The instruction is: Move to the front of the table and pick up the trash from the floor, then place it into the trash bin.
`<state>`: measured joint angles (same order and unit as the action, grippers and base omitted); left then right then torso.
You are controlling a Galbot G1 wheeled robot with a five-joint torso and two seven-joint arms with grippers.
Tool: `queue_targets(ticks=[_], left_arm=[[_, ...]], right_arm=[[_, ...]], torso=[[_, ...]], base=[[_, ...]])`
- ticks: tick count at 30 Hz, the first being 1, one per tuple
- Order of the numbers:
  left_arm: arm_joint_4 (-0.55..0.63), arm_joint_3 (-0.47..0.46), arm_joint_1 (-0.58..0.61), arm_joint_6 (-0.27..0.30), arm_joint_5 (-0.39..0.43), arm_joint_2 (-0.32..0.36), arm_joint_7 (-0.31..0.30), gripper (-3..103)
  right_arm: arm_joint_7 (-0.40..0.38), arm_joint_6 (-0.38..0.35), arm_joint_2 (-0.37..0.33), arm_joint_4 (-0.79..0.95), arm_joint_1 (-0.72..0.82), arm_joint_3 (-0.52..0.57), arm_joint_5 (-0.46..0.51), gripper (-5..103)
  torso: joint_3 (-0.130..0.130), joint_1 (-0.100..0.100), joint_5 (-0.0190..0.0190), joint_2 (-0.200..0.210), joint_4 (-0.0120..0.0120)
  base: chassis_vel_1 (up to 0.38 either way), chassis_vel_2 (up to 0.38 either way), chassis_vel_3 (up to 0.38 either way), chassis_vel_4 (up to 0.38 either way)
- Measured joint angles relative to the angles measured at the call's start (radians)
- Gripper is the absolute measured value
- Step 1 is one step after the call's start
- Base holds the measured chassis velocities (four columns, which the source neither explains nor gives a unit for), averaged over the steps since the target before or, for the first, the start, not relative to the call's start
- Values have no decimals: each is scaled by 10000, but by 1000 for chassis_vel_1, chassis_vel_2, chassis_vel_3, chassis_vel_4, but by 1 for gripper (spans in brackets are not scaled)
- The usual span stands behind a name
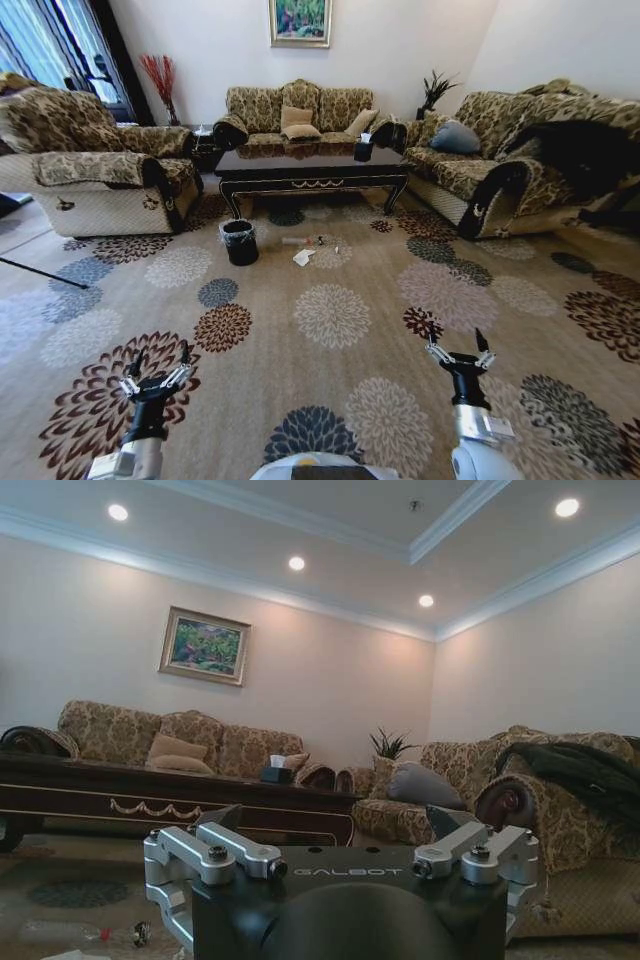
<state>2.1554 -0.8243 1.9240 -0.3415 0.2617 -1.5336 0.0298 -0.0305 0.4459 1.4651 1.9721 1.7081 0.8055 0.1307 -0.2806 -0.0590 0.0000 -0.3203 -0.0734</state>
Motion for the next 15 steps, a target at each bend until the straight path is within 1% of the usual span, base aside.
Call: queue_targets(ticks=[8,10,13,15], left_arm=[[-254,28,-128,-18,-31,-82,22,100],[-265,29,-145,-18,-37,-95,22,100],[-316,35,-216,1,-116,-149,22,100],[-337,36,-237,16,-135,-156,22,100]], right_arm=[[-39,-80,-158,-204,-239,-109,34,100],[-41,-85,-169,-210,-259,-121,36,100],[-65,-171,-239,-243,-396,-164,66,100],[-75,-205,-259,-260,-449,-176,81,100]], torso=[[238,119,0,360,0],[256,128,0,387,0],[365,193,1,558,0],[395,205,0,600,0]], base=[[0,0,0,0],[0,0,0,0],[0,0,0,0],[0,0,0,0]])
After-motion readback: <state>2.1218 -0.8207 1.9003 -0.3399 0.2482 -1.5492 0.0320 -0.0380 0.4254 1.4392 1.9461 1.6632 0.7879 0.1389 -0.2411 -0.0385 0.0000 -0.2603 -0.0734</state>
